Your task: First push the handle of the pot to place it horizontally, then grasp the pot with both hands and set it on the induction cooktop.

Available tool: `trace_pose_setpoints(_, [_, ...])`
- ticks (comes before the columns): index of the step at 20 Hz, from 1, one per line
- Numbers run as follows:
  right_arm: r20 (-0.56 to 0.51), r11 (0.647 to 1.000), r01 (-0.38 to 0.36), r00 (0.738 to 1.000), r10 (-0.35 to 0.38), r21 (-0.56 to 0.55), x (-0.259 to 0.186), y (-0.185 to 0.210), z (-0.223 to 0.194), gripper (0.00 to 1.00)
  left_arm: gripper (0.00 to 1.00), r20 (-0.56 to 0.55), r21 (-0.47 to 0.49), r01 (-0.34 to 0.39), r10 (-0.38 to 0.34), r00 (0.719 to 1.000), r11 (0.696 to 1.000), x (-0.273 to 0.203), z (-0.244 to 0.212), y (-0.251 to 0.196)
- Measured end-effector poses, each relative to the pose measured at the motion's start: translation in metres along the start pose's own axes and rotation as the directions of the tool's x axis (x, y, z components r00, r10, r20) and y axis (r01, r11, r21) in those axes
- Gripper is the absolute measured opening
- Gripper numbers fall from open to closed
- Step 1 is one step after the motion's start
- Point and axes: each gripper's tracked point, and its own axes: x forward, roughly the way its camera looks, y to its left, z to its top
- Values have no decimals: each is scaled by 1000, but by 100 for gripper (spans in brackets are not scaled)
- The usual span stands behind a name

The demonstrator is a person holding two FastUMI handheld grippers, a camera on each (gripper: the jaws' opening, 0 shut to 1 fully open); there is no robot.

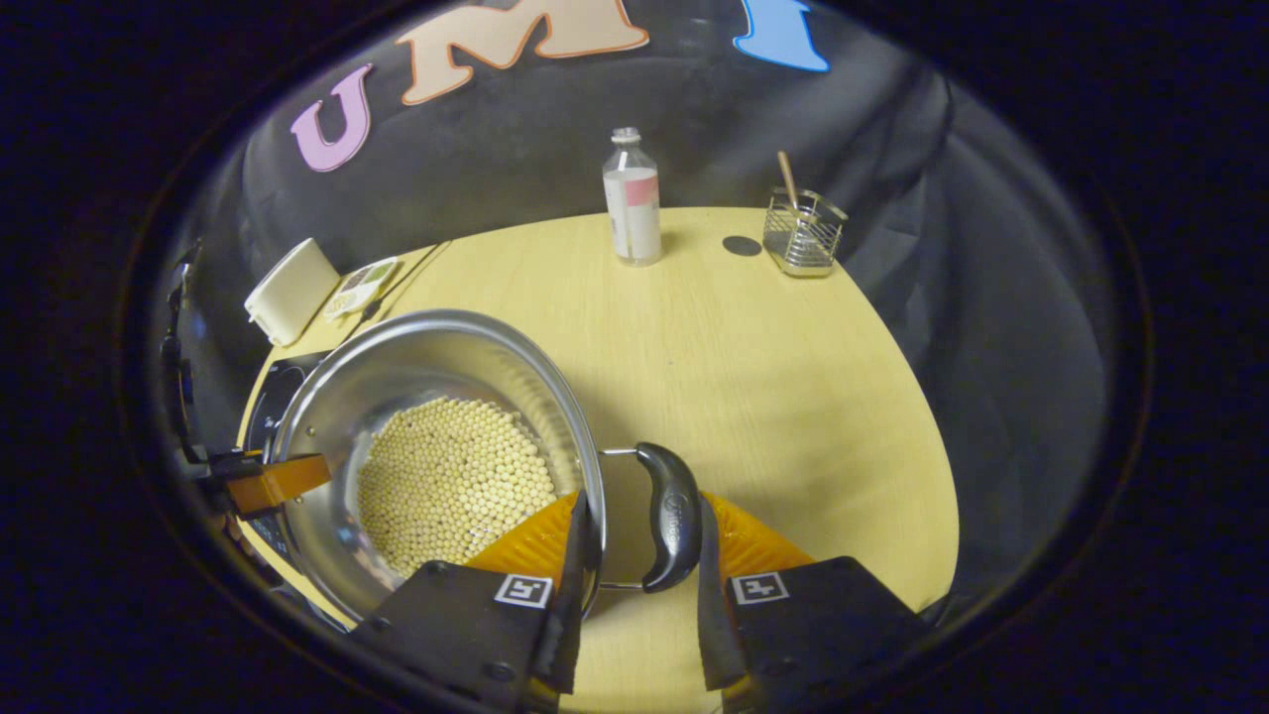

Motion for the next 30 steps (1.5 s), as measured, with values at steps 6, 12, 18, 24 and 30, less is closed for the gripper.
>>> trace_pose_setpoints(6, [13, 994, -114, 993, 113, 1, -14, 51, 5, 46, 59, 41, -19, -99, 99, 994, 995, -47, 3, 44])
trace_pose_setpoints(12, [12, 979, -195, 981, 196, -56, -16, 127, 16, 51, 59, 54, -79, -151, 156, 986, 985, -70, 4, 113])
trace_pose_setpoints(18, [-8, 990, -131, 991, 131, -53, -9, 201, 16, 51, 61, 36, -74, -94, 97, 995, 993, -52, 14, 186])
trace_pose_setpoints(24, [-12, 998, -33, 999, 32, -58, -4, 275, 13, 45, 59, 15, -74, 2, 0, 1000, 997, -24, 16, 259])
trace_pose_setpoints(30, [-31, 997, 19, 999, -21, -69, -1, 320, 12, 45, 60, 77, -34, 35, -32, 997, 999, -18, 40, 302])
